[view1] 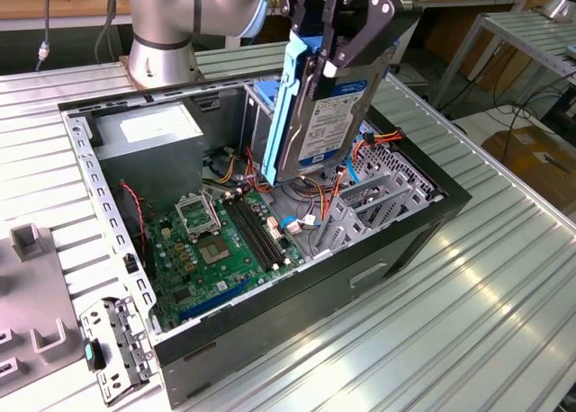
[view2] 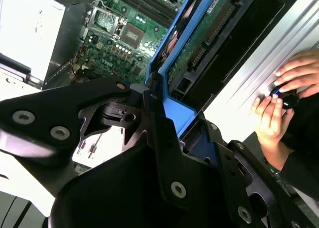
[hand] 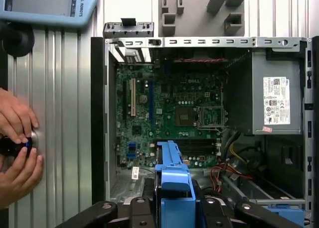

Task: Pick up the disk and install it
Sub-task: 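Insert the disk into the insertion slot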

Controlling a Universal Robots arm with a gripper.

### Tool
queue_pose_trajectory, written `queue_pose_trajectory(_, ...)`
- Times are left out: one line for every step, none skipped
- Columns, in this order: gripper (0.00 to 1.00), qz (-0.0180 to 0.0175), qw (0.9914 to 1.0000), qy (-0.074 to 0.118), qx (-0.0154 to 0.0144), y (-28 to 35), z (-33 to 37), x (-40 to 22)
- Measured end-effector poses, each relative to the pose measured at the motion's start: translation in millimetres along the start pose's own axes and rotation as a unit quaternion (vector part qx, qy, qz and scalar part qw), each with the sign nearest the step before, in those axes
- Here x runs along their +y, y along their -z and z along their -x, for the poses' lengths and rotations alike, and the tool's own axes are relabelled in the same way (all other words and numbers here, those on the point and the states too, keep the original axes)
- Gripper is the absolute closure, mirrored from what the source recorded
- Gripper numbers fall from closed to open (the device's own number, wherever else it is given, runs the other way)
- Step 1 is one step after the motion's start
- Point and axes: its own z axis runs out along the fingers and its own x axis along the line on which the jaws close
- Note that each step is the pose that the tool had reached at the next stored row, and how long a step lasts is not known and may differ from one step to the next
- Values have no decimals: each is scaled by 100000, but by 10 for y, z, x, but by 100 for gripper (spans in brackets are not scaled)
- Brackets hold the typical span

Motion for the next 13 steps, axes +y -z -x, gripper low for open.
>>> queue_pose_trajectory(63,-2,100000,2,1,0,-5,-20)
queue_pose_trajectory(63,1,100000,3,-2,0,-7,-34)
queue_pose_trajectory(63,0,100000,1,-2,0,-8,-42)
queue_pose_trajectory(63,3,100000,-10,5,0,-9,-42)
queue_pose_trajectory(63,1,100000,-4,0,0,-9,-43)
queue_pose_trajectory(63,1,100000,0,-1,0,-9,-44)
queue_pose_trajectory(63,0,100000,-1,0,0,-9,-44)
queue_pose_trajectory(63,0,100000,-2,0,0,-9,-44)
queue_pose_trajectory(63,1,100000,-1,0,0,-9,-44)
queue_pose_trajectory(63,0,100000,0,-2,0,-9,-45)
queue_pose_trajectory(63,2,100000,0,1,0,-9,-45)
queue_pose_trajectory(63,0,100000,-3,-1,0,-9,-45)
queue_pose_trajectory(63,3,100000,-1,2,0,-9,-45)
